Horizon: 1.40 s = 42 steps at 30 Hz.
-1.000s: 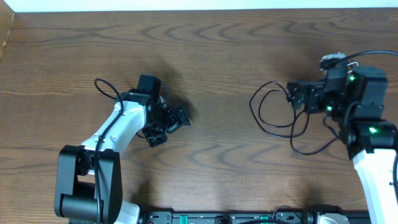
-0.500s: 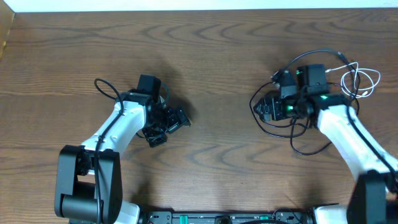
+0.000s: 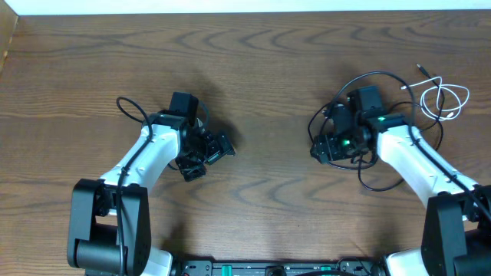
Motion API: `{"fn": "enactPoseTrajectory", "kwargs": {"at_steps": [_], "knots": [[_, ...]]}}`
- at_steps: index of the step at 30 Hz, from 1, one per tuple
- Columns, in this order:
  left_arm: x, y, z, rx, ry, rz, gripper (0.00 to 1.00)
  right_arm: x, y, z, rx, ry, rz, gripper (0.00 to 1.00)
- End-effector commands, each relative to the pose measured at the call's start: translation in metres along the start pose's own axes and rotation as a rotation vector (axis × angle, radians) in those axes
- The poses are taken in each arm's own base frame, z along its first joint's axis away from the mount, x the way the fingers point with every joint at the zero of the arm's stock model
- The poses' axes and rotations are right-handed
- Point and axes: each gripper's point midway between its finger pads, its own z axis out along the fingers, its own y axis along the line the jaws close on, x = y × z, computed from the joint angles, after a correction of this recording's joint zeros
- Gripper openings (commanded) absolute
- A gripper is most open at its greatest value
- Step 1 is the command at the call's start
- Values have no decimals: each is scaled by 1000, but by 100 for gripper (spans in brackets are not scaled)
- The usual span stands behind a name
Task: Untangle cables
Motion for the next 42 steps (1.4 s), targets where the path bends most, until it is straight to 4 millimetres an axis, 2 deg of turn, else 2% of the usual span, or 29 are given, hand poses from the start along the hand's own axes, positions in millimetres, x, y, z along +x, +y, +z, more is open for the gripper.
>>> {"fn": "enactPoseTrajectory", "kwargs": {"at_steps": [1, 4, 8, 12, 18, 20, 21, 22, 25, 30, 33, 38, 42], "knots": [[-4, -1, -3, -3, -13, 16, 100, 8, -8, 8, 142, 37, -65, 76], [-4, -1, -3, -3, -13, 16, 100, 11, -14, 10, 253, 47, -116, 78], [-4, -1, -3, -3, -13, 16, 100, 16, -25, 13, 378, 45, -163, 89], [-4, -1, -3, -3, -13, 16, 100, 24, -29, 21, 376, 48, -166, 85], [-4, -1, -3, -3, -13, 16, 100, 32, -33, 30, 375, 56, -250, 59], [-4, -1, -3, -3, -13, 16, 100, 33, -34, 30, 375, 56, -248, 31], [-4, -1, -3, -3, -13, 16, 100, 33, -34, 30, 374, 55, -248, 13], [-4, -1, -3, -3, -13, 16, 100, 32, -33, 30, 374, 54, -247, 1], [-4, -1, -3, -3, -13, 16, 100, 29, -28, 32, 342, 38, -248, 1], [-4, -1, -3, -3, -13, 16, 100, 23, 6, 39, 95, -4, -224, 1], [-4, -1, -3, -3, -13, 16, 100, 17, 18, 35, -47, -35, -176, 3], [-4, -1, -3, -3, -14, 16, 100, 3, 22, 14, -296, -103, -21, 1], [-4, -1, -3, -3, -13, 16, 100, 0, 15, 6, -344, -128, 27, 1]]}}
